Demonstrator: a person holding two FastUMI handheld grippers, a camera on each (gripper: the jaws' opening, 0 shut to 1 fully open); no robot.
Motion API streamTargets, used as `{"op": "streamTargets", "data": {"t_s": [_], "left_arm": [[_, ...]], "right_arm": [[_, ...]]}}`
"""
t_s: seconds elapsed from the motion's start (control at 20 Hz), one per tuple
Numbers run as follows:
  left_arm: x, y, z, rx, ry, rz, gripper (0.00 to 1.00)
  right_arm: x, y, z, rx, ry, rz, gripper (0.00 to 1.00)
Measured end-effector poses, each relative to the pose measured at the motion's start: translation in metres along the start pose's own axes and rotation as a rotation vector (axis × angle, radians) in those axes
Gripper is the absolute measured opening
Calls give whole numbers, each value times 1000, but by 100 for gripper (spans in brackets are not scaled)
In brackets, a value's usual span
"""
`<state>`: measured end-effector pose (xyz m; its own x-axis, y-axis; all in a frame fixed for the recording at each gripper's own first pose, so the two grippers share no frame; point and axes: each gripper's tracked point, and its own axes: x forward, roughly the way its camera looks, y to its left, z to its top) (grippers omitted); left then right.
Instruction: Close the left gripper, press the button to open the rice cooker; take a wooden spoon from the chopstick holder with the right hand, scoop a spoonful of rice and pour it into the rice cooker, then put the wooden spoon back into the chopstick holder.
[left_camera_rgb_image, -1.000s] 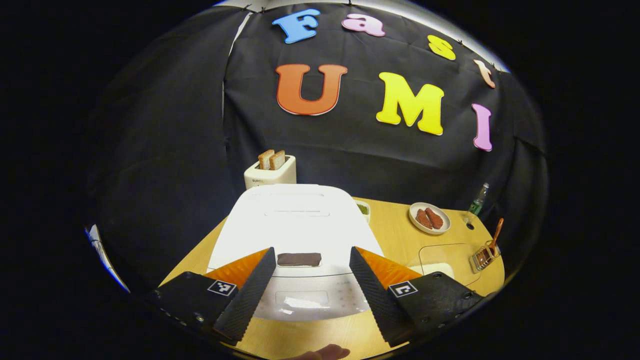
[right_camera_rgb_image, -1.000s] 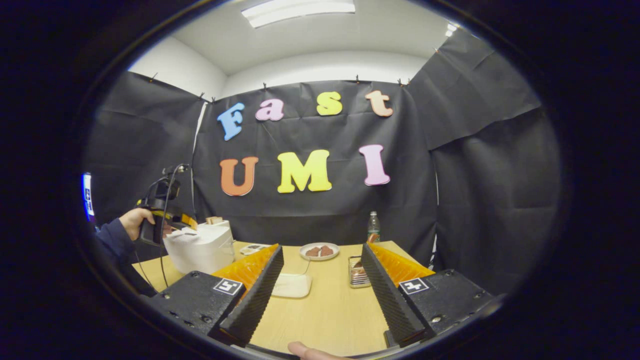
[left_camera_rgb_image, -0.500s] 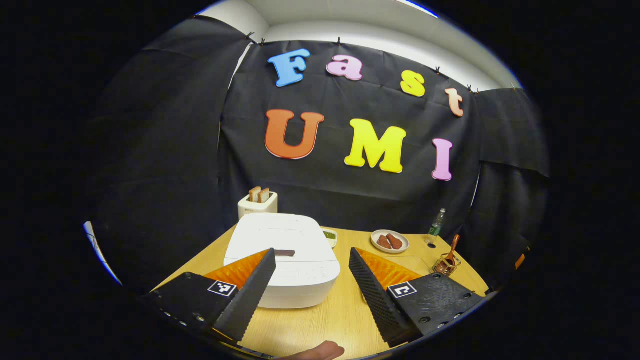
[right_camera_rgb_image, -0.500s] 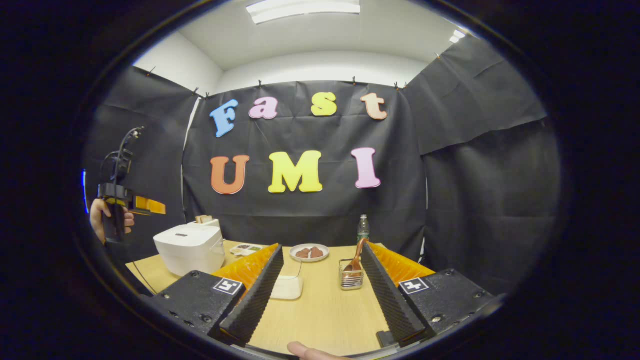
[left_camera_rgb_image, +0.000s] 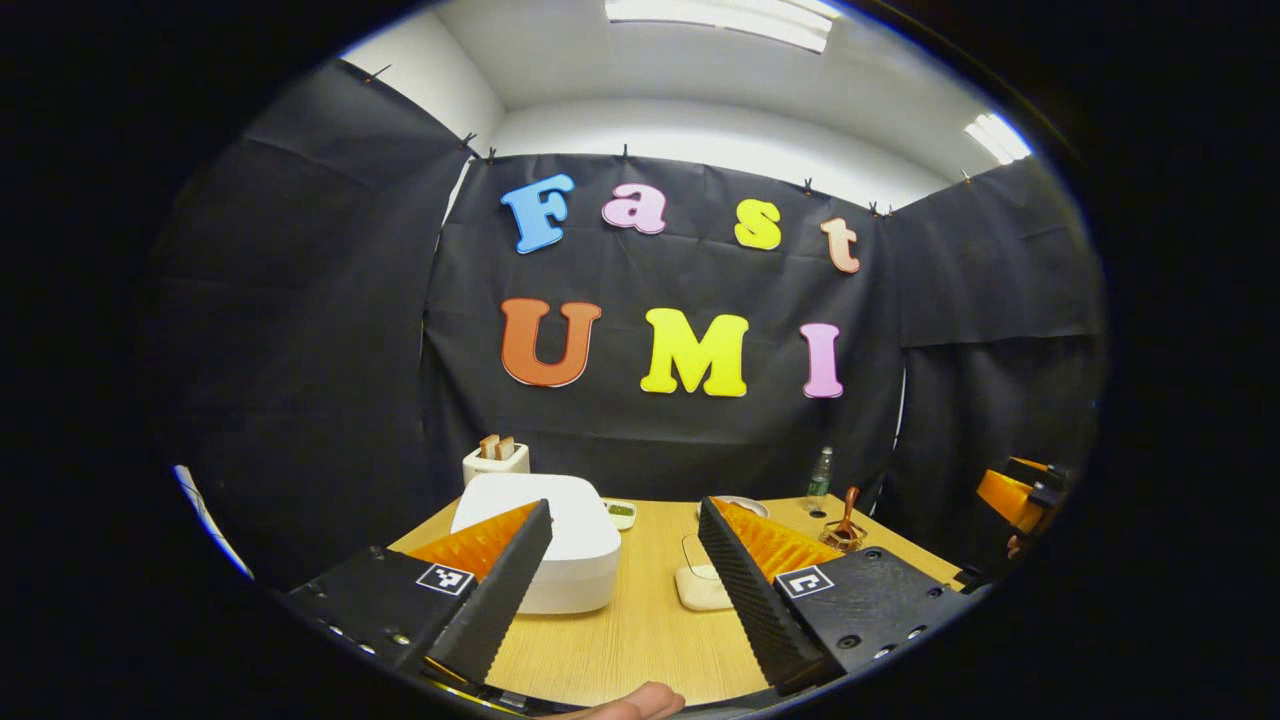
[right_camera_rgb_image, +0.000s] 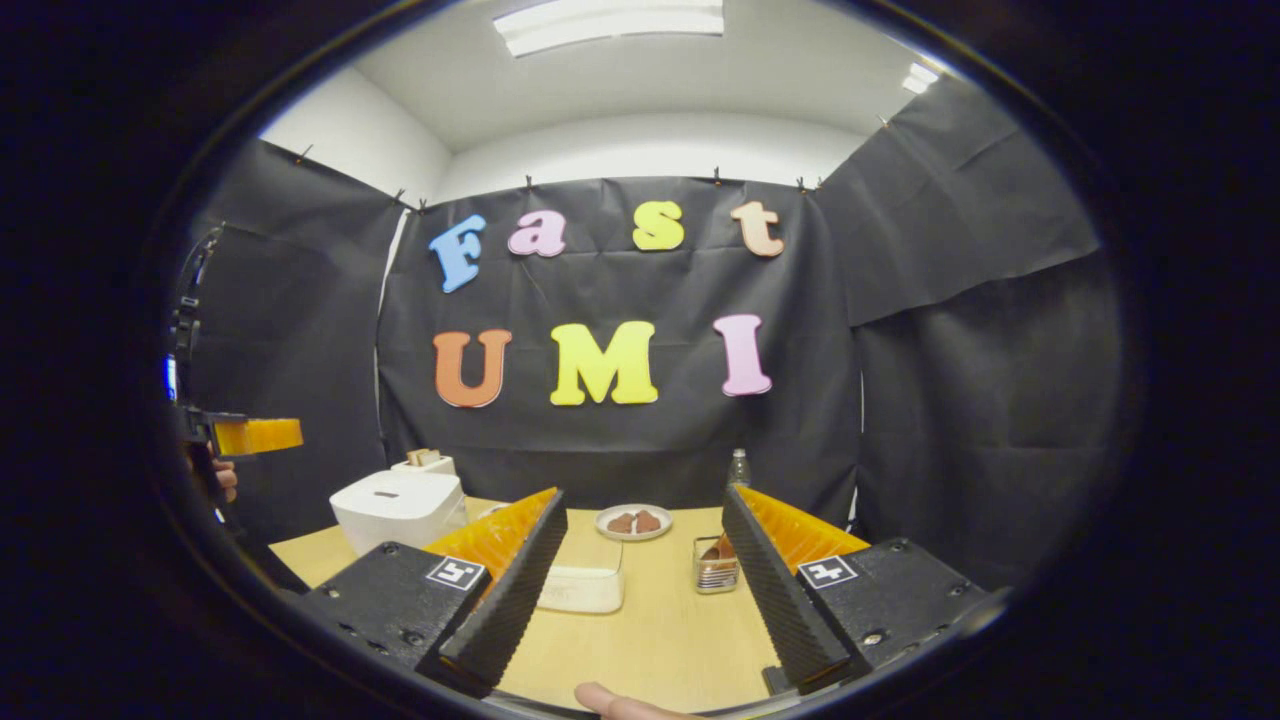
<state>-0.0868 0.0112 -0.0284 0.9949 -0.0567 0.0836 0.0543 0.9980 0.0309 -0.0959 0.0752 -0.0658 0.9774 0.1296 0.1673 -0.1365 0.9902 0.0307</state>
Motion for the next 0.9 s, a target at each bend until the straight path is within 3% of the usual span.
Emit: {"op": "streamTargets", "data": {"t_s": [0.25, 0.55, 0.9], "left_arm": [[-28, -15, -6, 83, -67, 75, 94], [-45, -40, 0, 123, -96, 37, 95], [-42, -38, 1, 55, -89, 28, 95]], "right_arm": [[-1, 4, -8, 5, -6, -8, 98], [-7, 3, -9, 32, -31, 5, 98], [-14, 4, -13, 22, -29, 15, 97]]}}
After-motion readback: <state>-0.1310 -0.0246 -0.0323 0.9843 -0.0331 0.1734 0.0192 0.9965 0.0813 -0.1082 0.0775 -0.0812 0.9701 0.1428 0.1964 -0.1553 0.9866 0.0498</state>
